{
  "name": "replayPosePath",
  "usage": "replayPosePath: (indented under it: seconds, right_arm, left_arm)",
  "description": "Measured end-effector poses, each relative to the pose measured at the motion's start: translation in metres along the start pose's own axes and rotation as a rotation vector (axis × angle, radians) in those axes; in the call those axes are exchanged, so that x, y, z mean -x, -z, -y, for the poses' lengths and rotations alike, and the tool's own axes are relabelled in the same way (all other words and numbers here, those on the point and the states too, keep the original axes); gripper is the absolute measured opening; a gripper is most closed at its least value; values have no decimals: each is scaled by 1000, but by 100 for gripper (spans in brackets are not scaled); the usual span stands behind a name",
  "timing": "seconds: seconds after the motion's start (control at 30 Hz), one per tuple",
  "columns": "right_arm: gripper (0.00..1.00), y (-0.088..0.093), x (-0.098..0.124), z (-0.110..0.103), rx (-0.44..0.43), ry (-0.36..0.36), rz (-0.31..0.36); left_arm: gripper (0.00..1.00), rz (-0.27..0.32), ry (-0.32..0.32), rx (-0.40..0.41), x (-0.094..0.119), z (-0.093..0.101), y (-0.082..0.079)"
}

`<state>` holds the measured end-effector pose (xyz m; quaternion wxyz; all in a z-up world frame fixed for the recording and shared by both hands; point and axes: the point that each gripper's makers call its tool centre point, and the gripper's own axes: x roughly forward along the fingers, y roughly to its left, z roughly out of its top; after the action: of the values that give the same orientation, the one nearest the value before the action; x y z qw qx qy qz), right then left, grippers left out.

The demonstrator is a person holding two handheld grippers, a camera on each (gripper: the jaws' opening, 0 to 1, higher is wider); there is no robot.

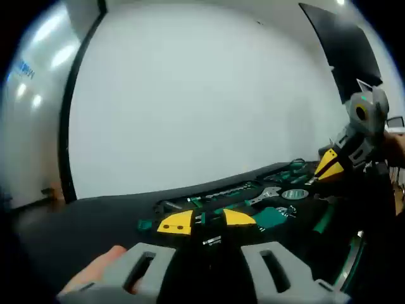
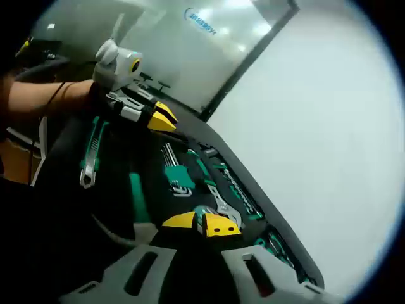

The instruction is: Pick up the tools and put them into their designated positions in the toolbox.

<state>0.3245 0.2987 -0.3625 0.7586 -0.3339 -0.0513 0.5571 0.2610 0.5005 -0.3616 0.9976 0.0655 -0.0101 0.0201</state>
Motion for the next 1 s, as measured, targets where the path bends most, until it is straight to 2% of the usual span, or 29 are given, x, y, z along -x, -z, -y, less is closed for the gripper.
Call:
replayPosePath:
  seconds: [0.03, 0.07, 0.1, 0.13, 0.17, 0.3, 0.33, 0.4, 0.47, 0.5, 0.57, 0.6, 0.63, 0.67, 0.73, 0.83, 0.93, 1.0]
  right_arm:
    - [9, 3, 4, 2, 0, 7, 0]
    - [10, 13, 16, 10, 10, 32, -6]
    - [11, 23, 28, 20, 15, 58, -21]
    - [11, 30, 35, 27, 7, 77, -26]
    - [12, 38, 45, 37, -31, 105, -25]
    - [14, 57, 83, 63, -151, 166, 33]
    - [14, 65, 96, 73, -185, 199, 40]
    - [14, 69, 118, 80, -239, 214, 81]
    - [14, 72, 138, 91, -284, 254, 129]
    - [14, 75, 146, 97, -306, 273, 142]
    - [14, 85, 159, 116, -383, 336, 167]
    - [14, 101, 168, 131, -466, 400, 145]
    - [14, 112, 172, 133, -525, 410, 113]
    - [14, 121, 178, 140, -603, 424, 125]
    - [14, 128, 192, 158, -656, 498, 179]
    - [14, 142, 209, 172, -640, 570, 141]
    - [14, 140, 225, 179, -625, 613, 141]
    - [14, 136, 241, 186, -578, 668, 140]
  left_arm:
    - [13, 0, -2, 0, 3, -2, -1]
    - [14, 57, -1, 76, 5, -2, -6]
    - [15, 54, 5, 103, 5, -3, -3]
    - [16, -14, -12, 102, 6, -6, 6]
    - [16, -20, -33, 120, 6, -10, 7]
    - [16, -27, -18, 130, 2, -6, 9]
    - [16, -35, -18, 122, 2, -3, 11]
    - [16, -49, -34, 115, 3, -5, 13]
    - [16, -44, -43, 123, 6, -3, 10]
    - [16, -16, -56, 126, 6, -9, 6]
    - [16, 10, -45, 144, 7, -11, 2]
    - [16, 13, -40, 154, 7, -11, 3]
    - [16, 7, -41, 164, 6, -14, 4]
    - [16, 1, -47, 172, 5, -16, 5]
    - [16, -5, -55, 182, 6, -17, 6]
    - [16, -2, -64, 175, 8, -16, 5]
    - [16, -21, -66, 180, 6, -18, 10]
    - [16, -26, -73, 177, 7, -16, 10]
